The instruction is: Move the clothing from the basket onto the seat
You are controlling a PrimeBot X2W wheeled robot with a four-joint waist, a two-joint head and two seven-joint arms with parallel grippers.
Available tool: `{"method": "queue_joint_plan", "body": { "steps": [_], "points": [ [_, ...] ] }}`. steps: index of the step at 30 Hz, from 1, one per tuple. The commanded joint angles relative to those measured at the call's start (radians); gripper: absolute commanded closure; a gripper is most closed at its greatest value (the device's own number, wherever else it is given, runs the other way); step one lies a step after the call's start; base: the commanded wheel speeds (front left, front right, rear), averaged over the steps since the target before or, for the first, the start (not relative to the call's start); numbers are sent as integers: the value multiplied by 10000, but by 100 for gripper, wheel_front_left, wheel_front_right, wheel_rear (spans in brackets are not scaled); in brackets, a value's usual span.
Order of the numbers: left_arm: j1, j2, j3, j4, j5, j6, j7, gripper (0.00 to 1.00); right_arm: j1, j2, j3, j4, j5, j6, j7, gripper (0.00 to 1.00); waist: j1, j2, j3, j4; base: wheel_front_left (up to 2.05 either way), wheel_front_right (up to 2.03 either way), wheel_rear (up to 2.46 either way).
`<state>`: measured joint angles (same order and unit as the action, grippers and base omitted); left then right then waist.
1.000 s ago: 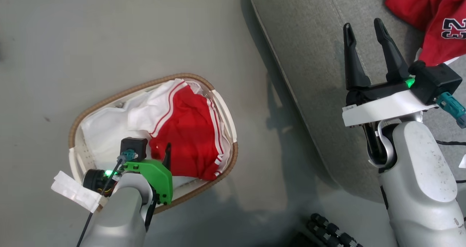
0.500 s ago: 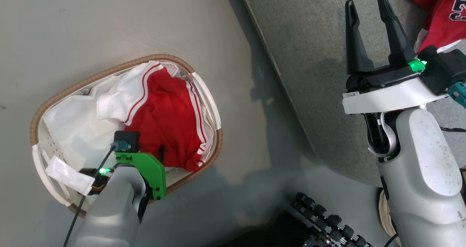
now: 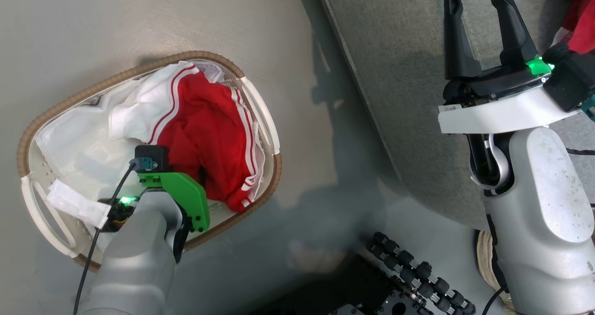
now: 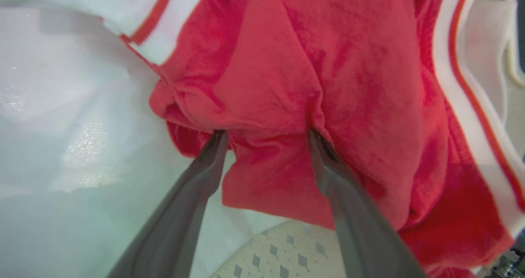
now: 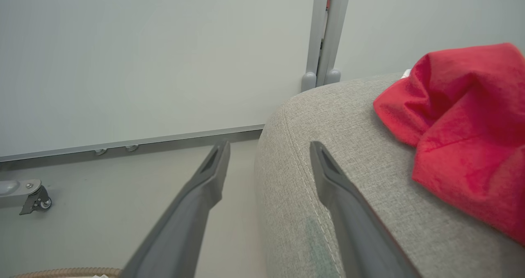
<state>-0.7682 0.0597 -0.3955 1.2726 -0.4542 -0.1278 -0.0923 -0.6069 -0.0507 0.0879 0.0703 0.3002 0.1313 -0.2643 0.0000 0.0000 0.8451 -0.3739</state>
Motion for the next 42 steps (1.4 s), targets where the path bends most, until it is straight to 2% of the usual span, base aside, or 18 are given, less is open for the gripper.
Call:
{"method": "queue_joint_plan", "body": {
  "steps": [1, 17, 24, 25, 26, 33, 42],
  "points": [
    [-210, 5, -104, -110, -161, -41, -6, 0, -153, -15, 11, -57, 39, -11, -1, 0, 0, 0, 87, 41, 0, 0, 0],
    [-579, -82, -1256, -988, -1930, -46, 10, 0, -164, -15, -58, -177, -20, -11, -1, 0, 0, 0, 524, 225, 0, 0, 0],
    [-806, -89, -1887, -859, -2193, -46, -89, 0, -174, -15, -128, -195, -93, -12, -1, 0, 0, 0, 643, 311, 0, 0, 0],
    [-830, -89, -1990, -840, -2230, -46, -156, 53, -191, -15, -137, -197, -94, -11, -1, 0, 0, 0, 649, 317, 0, 0, 0],
    [-842, -93, -2065, -835, -2258, -46, -180, 100, -206, -15, -138, -191, -94, -11, -1, 0, 0, 0, 650, 319, 0, 0, 0],
    [-674, -88, -2621, -920, -2749, -47, -300, 100, -364, -19, -77, -8, -2, -12, -1, 0, 0, 0, 395, 247, 0, 0, 0],
    [97, -81, -3387, -1379, -3488, -47, -964, 100, 50, -18, -135, 484, -293, -11, -1, 0, 0, 0, -932, 483, 0, 0, 0]
  ]
}}
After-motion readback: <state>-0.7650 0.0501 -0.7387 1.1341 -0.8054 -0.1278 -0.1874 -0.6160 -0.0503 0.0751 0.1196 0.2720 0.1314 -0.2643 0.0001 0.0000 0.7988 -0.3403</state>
